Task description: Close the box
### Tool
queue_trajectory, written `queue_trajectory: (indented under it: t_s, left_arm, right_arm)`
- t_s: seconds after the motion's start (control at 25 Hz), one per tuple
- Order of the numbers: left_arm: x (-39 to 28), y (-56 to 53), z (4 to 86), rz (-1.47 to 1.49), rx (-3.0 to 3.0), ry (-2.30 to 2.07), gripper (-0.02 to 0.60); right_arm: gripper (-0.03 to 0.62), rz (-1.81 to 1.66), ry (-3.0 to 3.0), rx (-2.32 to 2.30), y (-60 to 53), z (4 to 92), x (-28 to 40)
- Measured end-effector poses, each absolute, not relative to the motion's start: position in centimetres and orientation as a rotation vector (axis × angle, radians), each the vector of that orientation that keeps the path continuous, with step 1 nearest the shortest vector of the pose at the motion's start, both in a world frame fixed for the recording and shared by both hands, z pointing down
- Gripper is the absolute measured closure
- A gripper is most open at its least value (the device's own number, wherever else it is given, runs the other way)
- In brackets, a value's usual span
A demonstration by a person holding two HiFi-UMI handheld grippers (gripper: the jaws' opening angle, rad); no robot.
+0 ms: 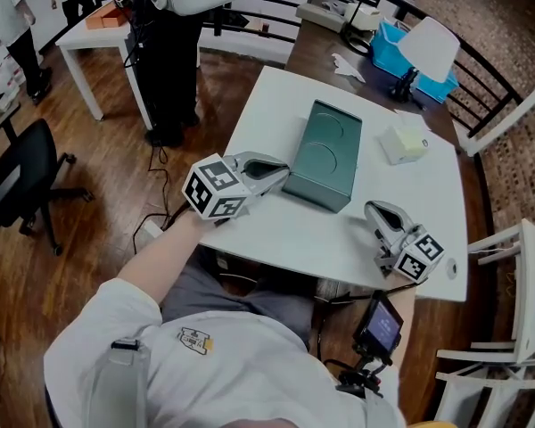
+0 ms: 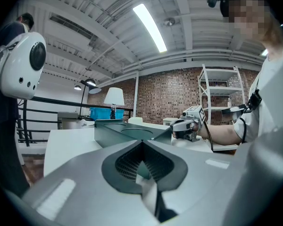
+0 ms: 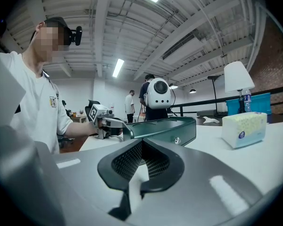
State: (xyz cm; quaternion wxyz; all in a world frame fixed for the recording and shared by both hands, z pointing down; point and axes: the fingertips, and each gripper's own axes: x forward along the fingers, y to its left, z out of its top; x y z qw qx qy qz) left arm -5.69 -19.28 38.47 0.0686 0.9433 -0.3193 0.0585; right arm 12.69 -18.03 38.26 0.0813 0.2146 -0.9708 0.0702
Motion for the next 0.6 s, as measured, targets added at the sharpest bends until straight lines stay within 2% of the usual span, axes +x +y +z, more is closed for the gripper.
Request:
queue_trajectory:
  t_s: [0.32, 0.6]
  left_arm:
    - [-7.8, -19.2, 38.4, 0.163, 2.835, -1.001, 0.583]
    - [-5.1, -20.3, 38.3, 0.119, 2.826, -1.024, 0.583]
  right_arm:
    - [0.595, 0.162, -2.91, 0.593, -18.6, 38.2, 10.7]
    - [0.595, 0.158, -2.882, 0.553, -19.4, 37.8, 12.8]
